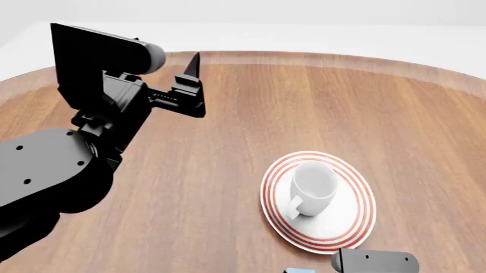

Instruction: Pick up the white mug and put it on the plate, and put the chocolate pudding to the right of the plate.

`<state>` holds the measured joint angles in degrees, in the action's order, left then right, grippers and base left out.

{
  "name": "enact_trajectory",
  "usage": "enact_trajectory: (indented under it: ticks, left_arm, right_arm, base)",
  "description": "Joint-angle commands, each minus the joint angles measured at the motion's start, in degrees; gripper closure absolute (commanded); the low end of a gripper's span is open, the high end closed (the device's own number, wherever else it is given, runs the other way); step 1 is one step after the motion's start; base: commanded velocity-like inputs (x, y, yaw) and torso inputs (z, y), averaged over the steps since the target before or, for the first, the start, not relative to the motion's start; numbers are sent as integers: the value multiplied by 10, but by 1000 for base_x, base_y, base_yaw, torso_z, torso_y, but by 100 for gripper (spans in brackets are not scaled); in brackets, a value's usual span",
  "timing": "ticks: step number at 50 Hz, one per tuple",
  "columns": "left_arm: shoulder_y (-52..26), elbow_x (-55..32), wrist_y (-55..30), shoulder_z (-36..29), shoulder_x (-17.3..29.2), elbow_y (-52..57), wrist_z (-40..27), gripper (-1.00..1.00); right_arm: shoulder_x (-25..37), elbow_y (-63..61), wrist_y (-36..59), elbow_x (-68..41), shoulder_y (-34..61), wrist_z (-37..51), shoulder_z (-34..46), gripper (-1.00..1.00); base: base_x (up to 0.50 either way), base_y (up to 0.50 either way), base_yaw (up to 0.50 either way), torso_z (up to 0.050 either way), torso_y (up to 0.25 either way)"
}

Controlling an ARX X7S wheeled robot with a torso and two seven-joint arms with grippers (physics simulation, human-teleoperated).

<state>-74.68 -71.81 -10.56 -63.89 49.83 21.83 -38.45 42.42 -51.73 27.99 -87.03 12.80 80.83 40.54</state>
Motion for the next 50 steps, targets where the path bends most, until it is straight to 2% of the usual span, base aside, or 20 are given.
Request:
enact_trajectory:
  ticks: [1, 50]
  left_arm:
    - [4, 8, -5, 12, -16, 1, 13, -100]
    - [14, 7, -7, 16, -19, -7, 10, -100]
  right_arm:
    - [4, 13, -13, 12, -19, -39, -22, -100]
    - [-18, 74, -9, 51, -58, -102, 16, -100]
  base:
    - [0, 0, 0, 0, 0]
    - [0, 0, 0, 0, 0]
